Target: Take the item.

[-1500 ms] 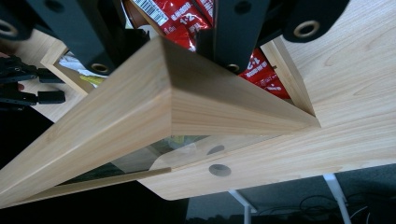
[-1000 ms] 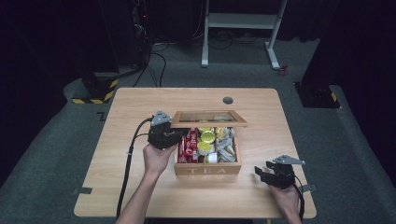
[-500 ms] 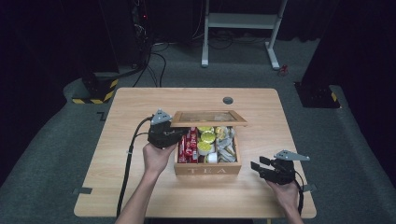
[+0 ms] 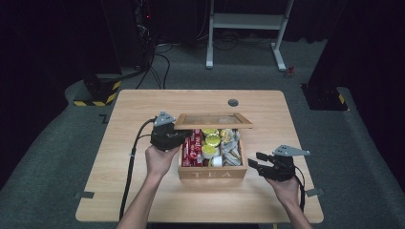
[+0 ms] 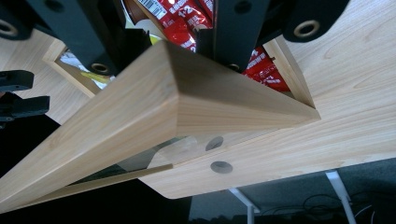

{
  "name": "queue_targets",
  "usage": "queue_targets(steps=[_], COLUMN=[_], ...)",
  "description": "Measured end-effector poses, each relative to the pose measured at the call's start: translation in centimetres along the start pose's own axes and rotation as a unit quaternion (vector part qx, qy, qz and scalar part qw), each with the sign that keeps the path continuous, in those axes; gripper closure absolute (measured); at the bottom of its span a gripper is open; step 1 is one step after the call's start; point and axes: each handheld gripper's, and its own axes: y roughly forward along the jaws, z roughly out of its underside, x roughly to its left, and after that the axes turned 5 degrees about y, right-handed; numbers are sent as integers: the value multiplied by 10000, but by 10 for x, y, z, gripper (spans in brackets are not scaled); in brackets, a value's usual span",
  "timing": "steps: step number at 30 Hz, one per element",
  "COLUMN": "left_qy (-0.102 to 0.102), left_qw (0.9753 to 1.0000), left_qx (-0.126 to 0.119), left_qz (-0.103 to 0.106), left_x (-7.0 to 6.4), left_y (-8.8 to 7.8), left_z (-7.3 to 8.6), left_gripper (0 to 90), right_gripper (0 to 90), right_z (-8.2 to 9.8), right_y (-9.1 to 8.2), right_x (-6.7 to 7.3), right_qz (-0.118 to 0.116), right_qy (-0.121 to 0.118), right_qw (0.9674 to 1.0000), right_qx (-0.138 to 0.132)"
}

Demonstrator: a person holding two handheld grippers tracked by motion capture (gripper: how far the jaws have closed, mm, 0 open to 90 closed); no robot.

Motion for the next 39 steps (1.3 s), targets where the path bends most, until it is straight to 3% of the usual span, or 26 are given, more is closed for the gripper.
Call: queue_targets(steps=[17,39], left_qy=[19,-12], left_qw=[10000,10000], left_qx=[52,72], left_qz=[-11,16], left_x=[0,2], left_y=[2,2], left_z=[-4,-9], left_gripper=[711,703], right_gripper=[458,429], right_z=[-29,-48], right_y=[41,92], right_x=[32,64], right_qz=[-418,-634], right_qy=[-430,-716], right_qw=[9981,9945], right_qx=[153,427])
